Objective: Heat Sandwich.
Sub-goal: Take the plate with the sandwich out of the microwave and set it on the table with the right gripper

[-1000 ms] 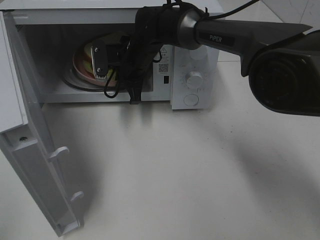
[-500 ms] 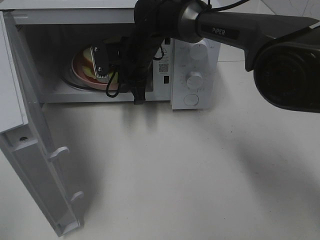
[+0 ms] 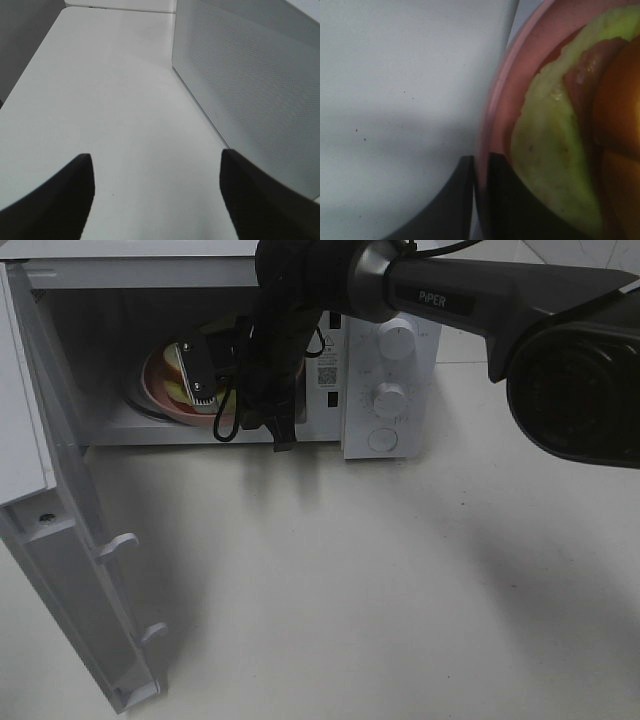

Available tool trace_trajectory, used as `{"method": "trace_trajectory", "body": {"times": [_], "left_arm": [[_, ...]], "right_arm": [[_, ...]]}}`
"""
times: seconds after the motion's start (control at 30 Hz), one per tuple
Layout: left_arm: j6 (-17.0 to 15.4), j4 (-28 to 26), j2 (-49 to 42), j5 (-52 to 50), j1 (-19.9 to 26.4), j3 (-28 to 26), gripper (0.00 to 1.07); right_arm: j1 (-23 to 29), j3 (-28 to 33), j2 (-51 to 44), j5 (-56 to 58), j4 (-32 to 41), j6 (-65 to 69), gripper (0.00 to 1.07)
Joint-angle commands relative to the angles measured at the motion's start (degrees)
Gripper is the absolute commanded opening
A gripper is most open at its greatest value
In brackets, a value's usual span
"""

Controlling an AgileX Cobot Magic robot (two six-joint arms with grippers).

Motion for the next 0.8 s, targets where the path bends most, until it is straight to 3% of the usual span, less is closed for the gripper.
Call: {"method": "trace_trajectory", "body": {"times": [0.03, 0.53, 0.8], "left_arm": [[-0.2, -0.2, -0.3, -0.9, -0.3, 0.1, 0.68], [-0.2, -0.2, -0.3, -0.9, -0.3, 0.1, 0.68], [-0.2, -0.2, -0.3, -0.9, -0.3, 0.1, 0.68]], "right_arm": [[0.1, 0.7, -0.6, 6.0, -3.6, 1.8, 0.0], [2.2, 0.8, -3.4, 6.8, -8.0, 4.4, 0.0], [2.9, 6.0, -6.5, 5.3, -10.7, 4.9, 0.0]]}}
